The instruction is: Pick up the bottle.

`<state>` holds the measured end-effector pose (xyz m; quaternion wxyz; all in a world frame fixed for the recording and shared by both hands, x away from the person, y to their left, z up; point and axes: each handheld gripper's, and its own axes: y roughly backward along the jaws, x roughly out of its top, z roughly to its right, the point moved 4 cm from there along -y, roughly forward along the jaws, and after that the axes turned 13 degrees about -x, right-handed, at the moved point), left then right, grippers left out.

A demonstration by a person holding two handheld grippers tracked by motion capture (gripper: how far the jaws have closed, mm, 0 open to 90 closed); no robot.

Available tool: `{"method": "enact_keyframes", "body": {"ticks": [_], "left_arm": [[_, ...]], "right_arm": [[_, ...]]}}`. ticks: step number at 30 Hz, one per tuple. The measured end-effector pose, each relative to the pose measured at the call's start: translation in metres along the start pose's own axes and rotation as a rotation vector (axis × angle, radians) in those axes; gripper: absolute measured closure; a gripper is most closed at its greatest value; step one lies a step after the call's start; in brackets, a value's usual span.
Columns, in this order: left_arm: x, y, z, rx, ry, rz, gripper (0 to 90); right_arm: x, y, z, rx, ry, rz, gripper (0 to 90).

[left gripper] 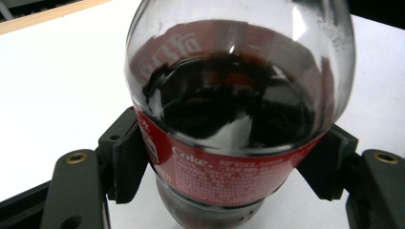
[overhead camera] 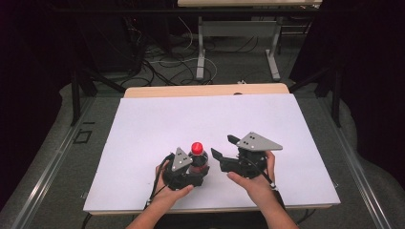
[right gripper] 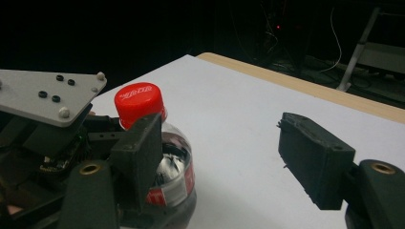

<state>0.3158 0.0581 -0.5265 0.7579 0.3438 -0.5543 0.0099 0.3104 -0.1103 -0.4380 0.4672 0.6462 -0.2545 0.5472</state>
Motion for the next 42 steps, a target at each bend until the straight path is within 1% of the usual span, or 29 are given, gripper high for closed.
{"method": "enact_keyframes", "body": {"ticks": [3,4,5,6,7,9,10,12,13,14,15,16,18,19,22,24,27,28,29,31,33,36,39,40,41,42], "left_arm": [[-0.001,0.0,0.002,0.002,-0.009,0.0,28.9],[-0.001,0.0,0.002,-0.005,-0.009,-0.001,28.8],[-0.002,0.0,0.003,-0.002,-0.006,0.003,28.8],[-0.002,-0.001,0.003,0.002,-0.005,0.007,28.9],[-0.003,-0.001,0.003,0.002,-0.003,0.007,28.8],[-0.004,-0.001,0.004,0.007,-0.002,0.008,28.9],[-0.004,-0.001,0.004,0.007,0.0,0.008,28.8],[-0.005,-0.002,0.005,0.009,0.004,0.007,28.9],[-0.005,-0.002,0.004,0.01,0.002,0.009,28.9],[-0.005,-0.002,0.004,0.01,0.003,0.008,28.9],[-0.006,-0.003,0.004,0.012,0.004,0.007,28.9],[-0.006,-0.003,0.004,0.011,0.005,0.009,28.9],[-0.007,-0.005,0.005,0.013,0.007,0.004,28.9],[-0.007,-0.005,0.005,0.014,0.006,0.004,28.9],[-0.008,-0.007,0.007,0.011,0.003,-0.003,28.9],[-0.008,-0.008,0.008,0.01,-0.003,-0.009,28.9],[-0.008,-0.009,0.01,0.001,-0.002,-0.007,28.9],[-0.008,-0.01,0.011,0.0,-0.006,-0.008,28.9],[-0.008,-0.01,0.012,-0.005,-0.001,-0.008,28.9],[-0.007,-0.01,0.014,-0.007,-0.007,-0.003,28.9],[-0.006,-0.01,0.016,-0.011,-0.007,0.001,28.9],[-0.006,-0.009,0.017,-0.023,-0.006,0.0,28.9],[-0.006,-0.007,0.017,-0.027,-0.014,-0.004,29.0],[-0.005,-0.007,0.018,-0.028,-0.016,-0.006,29.0],[-0.005,-0.006,0.018,-0.026,-0.021,-0.007,29.0],[-0.004,-0.006,0.018,-0.027,-0.024,-0.007,29.0]], "right_arm": [[-0.001,-0.005,-0.009,0.012,0.001,0.017,30.5],[-0.001,-0.005,-0.012,0.012,0.003,0.009,30.3],[-0.002,-0.005,-0.014,0.016,0.01,0.023,30.2],[-0.002,-0.005,-0.015,0.02,0.011,0.02,30.2],[-0.002,-0.005,-0.016,0.017,0.003,0.032,30.2],[-0.003,-0.004,-0.017,0.024,-0.013,0.039,30.8],[-0.004,-0.003,-0.018,0.042,-0.019,0.035,33.4],[-0.004,-0.002,-0.02,0.062,-0.033,0.031,34.5],[-0.004,-0.002,-0.021,0.067,-0.034,0.038,34.8],[-0.005,-0.002,-0.022,0.07,-0.039,0.034,35.1],[-0.005,0.0,-0.022,0.071,-0.042,0.021,38.1],[-0.005,0.0,-0.024,0.082,-0.066,0.035,41.2],[-0.005,0.0,-0.026,0.095,-0.072,0.035,42.7],[-0.005,-0.001,-0.026,0.091,-0.062,0.04,43.3],[-0.006,-0.003,-0.028,0.074,-0.044,0.033,45.6],[-0.006,-0.005,-0.031,0.071,-0.03,0.04,47.4],[-0.007,-0.007,-0.035,0.069,-0.024,0.046,50.6],[-0.007,-0.008,-0.037,0.068,-0.015,0.047,52.0],[-0.007,-0.009,-0.038,0.065,-0.005,0.036,52.3],[-0.007,-0.011,-0.04,0.068,0.006,0.045,54.1],[-0.008,-0.012,-0.042,0.063,0.015,0.046,58.1],[-0.008,-0.012,-0.043,0.065,0.032,0.05,60.5],[-0.007,-0.012,-0.042,0.084,0.051,0.056,61.0],[-0.007,-0.012,-0.041,0.094,0.061,0.055,61.0],[-0.007,-0.011,-0.04,0.107,0.059,0.054,61.1],[-0.006,-0.011,-0.038,0.121,0.064,0.043,61.2]]}}
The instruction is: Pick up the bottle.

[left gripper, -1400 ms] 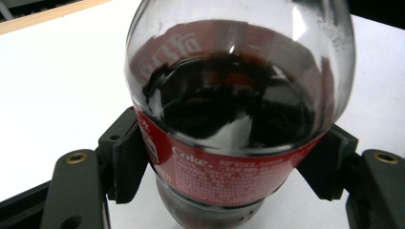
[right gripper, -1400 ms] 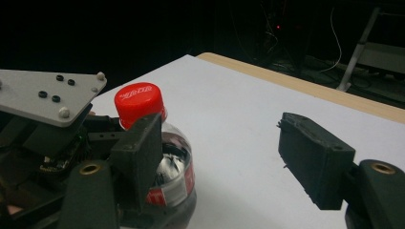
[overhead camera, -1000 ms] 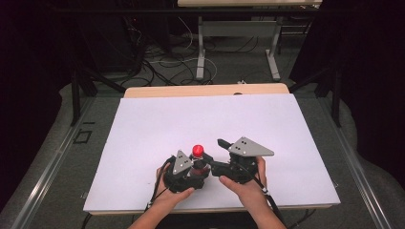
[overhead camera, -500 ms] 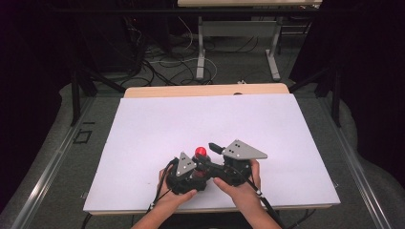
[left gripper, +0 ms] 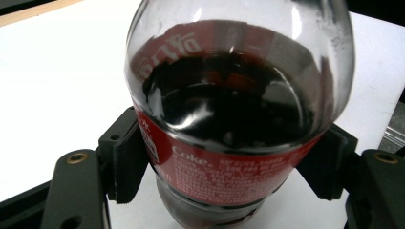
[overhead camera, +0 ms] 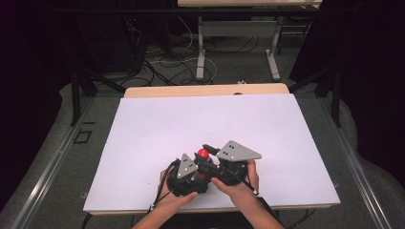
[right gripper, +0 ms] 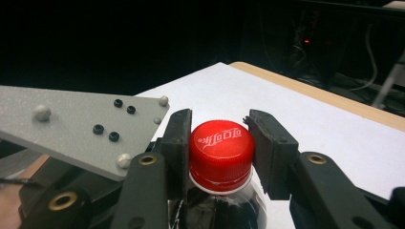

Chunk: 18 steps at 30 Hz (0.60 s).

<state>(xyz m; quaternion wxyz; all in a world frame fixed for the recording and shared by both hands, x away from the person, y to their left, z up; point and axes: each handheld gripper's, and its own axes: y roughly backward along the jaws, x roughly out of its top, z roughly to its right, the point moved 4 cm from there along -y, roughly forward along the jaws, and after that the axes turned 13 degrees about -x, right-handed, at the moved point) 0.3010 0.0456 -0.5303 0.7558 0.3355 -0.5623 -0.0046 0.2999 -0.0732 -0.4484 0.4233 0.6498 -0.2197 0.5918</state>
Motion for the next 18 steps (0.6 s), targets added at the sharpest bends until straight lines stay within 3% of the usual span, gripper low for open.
{"method": "enact_keyframes", "body": {"ticks": [7,14,16,18], "left_arm": [[0.001,0.002,0.004,-0.048,-0.022,-0.007,29.1],[0.002,0.002,0.008,-0.151,-0.054,-0.017,29.0],[0.002,0.002,0.01,-0.181,-0.064,-0.009,29.0],[0.003,0.002,0.01,-0.188,-0.062,-0.003,29.0]], "right_arm": [[0.004,0.002,0.015,0.162,-0.001,-0.016,61.5],[0.006,0.004,0.026,0.352,0.073,-0.036,61.4],[0.006,0.006,0.028,0.396,0.102,-0.029,61.4],[0.007,0.008,0.029,0.418,0.103,-0.032,61.3]]}}
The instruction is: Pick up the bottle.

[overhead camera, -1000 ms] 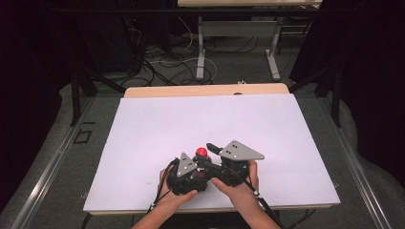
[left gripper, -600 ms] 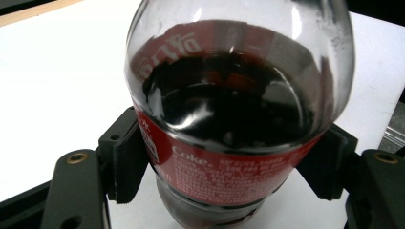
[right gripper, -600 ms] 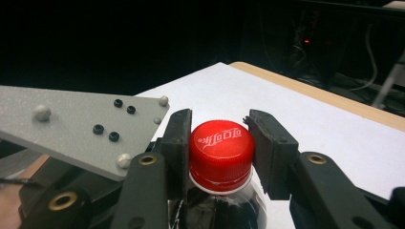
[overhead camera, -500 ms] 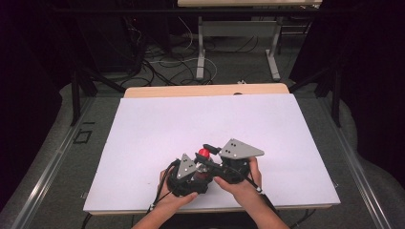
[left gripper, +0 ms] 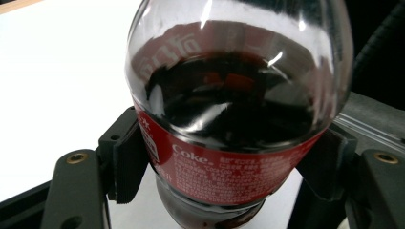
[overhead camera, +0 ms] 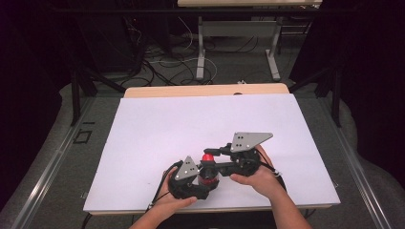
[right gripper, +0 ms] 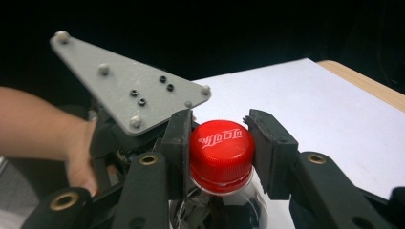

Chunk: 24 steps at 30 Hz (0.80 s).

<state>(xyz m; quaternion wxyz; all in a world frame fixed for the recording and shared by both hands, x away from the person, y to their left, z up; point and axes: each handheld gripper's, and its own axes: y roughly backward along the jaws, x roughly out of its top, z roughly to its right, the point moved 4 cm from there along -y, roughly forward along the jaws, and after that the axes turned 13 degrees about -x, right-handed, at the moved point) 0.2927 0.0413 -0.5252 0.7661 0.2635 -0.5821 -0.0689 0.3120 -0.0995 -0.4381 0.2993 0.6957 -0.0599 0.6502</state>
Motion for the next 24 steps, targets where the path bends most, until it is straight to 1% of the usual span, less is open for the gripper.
{"method": "enact_keyframes", "body": {"ticks": [2,4,5,6,7,8,9,10,11,13,14,16,17,19,21,23,24], "left_arm": [[0.0,0.0,0.0,0.007,0.009,0.006,29.0],[0.0,0.001,-0.001,0.028,0.013,0.004,28.9],[0.001,0.001,-0.003,0.044,0.021,0.011,28.9],[0.001,0.002,-0.004,0.064,0.03,0.011,28.9],[0.001,0.002,-0.005,0.089,0.041,0.016,28.9],[0.001,0.002,-0.005,0.089,0.041,0.016,28.9],[0.0,0.004,-0.008,0.126,0.059,0.017,28.9],[0.0,0.005,-0.009,0.147,0.065,0.018,28.9],[0.0,0.006,-0.01,0.158,0.076,0.021,28.9],[-0.001,0.007,-0.012,0.179,0.099,0.027,28.9],[-0.001,0.007,-0.013,0.19,0.099,0.03,28.9],[-0.001,0.008,-0.013,0.201,0.101,0.03,28.9],[-0.001,0.008,-0.013,0.203,0.103,0.032,28.9],[0.0,0.008,-0.013,0.207,0.102,0.034,28.9],[0.0,0.008,-0.012,0.205,0.1,0.035,28.9],[0.0,0.007,-0.011,0.202,0.1,0.036,28.9],[0.0,0.007,-0.01,0.199,0.1,0.039,28.9]], "right_arm": [[0.0,0.0,0.001,-0.008,-0.004,0.014,61.2],[0.001,-0.001,0.0,-0.023,-0.01,0.021,60.6],[0.001,-0.002,0.0,-0.039,-0.021,0.025,59.2],[0.001,-0.003,-0.001,-0.064,-0.028,0.023,54.4],[0.002,-0.005,-0.002,-0.088,-0.04,0.034,50.8],[0.002,-0.005,-0.002,-0.088,-0.04,0.034,50.8],[0.003,-0.007,-0.004,-0.159,-0.046,0.043,48.1],[0.003,-0.008,-0.006,-0.18,-0.055,0.039,47.9],[0.004,-0.009,-0.008,-0.2,-0.064,0.049,47.3],[0.005,-0.011,-0.013,-0.262,-0.072,0.068,47.1],[0.005,-0.012,-0.016,-0.289,-0.07,0.069,47.1],[0.006,-0.014,-0.022,-0.362,-0.08,0.075,48.3],[0.007,-0.015,-0.025,-0.384,-0.078,0.07,48.4],[0.008,-0.017,-0.028,-0.429,-0.076,0.079,49.9],[0.009,-0.019,-0.031,-0.455,-0.083,0.078,52.2],[0.008,-0.021,-0.032,-0.472,-0.071,0.07,54.4],[0.008,-0.022,-0.033,-0.471,-0.068,0.059,55.0]]}}
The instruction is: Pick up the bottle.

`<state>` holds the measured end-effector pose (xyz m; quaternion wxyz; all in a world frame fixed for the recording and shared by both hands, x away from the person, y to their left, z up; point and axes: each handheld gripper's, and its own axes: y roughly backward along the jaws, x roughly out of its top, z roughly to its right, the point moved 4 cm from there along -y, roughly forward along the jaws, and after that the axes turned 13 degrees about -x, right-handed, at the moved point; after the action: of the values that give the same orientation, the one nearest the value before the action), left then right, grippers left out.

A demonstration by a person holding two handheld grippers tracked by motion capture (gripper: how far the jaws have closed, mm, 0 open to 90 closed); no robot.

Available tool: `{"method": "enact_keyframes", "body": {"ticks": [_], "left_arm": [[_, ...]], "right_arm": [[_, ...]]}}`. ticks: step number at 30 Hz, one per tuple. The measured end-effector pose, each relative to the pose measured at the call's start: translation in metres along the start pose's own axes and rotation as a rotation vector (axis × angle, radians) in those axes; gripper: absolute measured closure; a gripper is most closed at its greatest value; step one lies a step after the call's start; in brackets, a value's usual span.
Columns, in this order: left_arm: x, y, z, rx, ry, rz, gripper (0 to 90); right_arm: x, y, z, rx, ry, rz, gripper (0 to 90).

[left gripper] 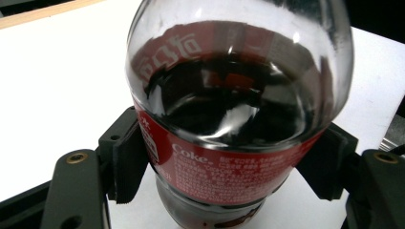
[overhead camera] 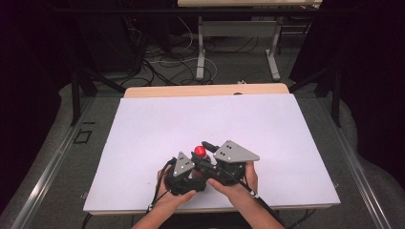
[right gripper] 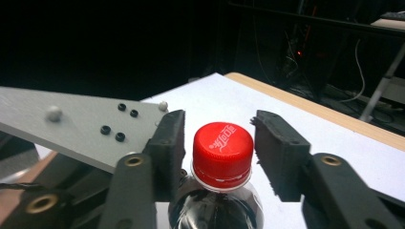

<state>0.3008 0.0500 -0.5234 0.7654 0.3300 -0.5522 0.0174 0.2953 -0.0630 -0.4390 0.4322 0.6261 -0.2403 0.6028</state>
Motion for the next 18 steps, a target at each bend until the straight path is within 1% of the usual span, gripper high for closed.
{"method": "enact_keyframes", "body": {"ticks": [1,2,3,5,7,9,10,11,12,14,16,17,18], "left_arm": [[0.0,0.0,0.0,0.0,0.0,0.0,28.9],[0.0,0.001,0.001,-0.003,0.001,-0.008,28.9],[0.0,0.001,0.001,-0.006,-0.001,-0.01,29.0],[0.0,0.001,0.002,-0.007,-0.008,-0.007,29.0],[0.001,0.001,0.003,-0.024,-0.01,-0.006,29.0],[0.001,0.001,0.005,-0.037,-0.012,-0.004,29.0],[0.002,0.001,0.005,-0.041,-0.022,-0.011,29.0],[0.002,0.001,0.006,-0.051,-0.024,-0.009,29.0],[0.002,0.001,0.008,-0.059,-0.029,-0.012,29.0],[0.002,0.001,0.01,-0.071,-0.042,-0.014,29.0],[0.003,0.0,0.012,-0.089,-0.053,-0.014,29.0],[0.002,-0.001,0.014,-0.097,-0.05,-0.014,29.0],[0.002,-0.002,0.016,-0.11,-0.052,-0.019,29.0]], "right_arm": [[0.0,-0.001,0.0,-0.003,0.003,0.001,58.9],[-0.001,-0.001,0.0,-0.011,0.014,-0.007,60.3],[-0.001,-0.001,0.0,0.0,0.022,-0.004,60.6],[0.0,0.0,0.002,0.029,0.015,-0.019,60.9],[0.001,0.0,0.006,0.065,0.023,-0.017,61.1],[0.001,0.001,0.01,0.122,0.025,-0.03,61.2],[0.002,0.001,0.013,0.147,0.026,-0.033,61.2],[0.002,0.002,0.017,0.168,0.013,-0.044,61.2],[0.003,0.002,0.02,0.208,0.026,-0.049,61.2],[0.003,0.004,0.025,0.276,0.05,-0.039,61.2],[0.003,0.005,0.03,0.355,0.083,-0.033,61.3],[0.002,0.005,0.034,0.393,0.093,-0.033,61.2],[0.002,0.004,0.037,0.425,0.09,-0.03,61.2]]}}
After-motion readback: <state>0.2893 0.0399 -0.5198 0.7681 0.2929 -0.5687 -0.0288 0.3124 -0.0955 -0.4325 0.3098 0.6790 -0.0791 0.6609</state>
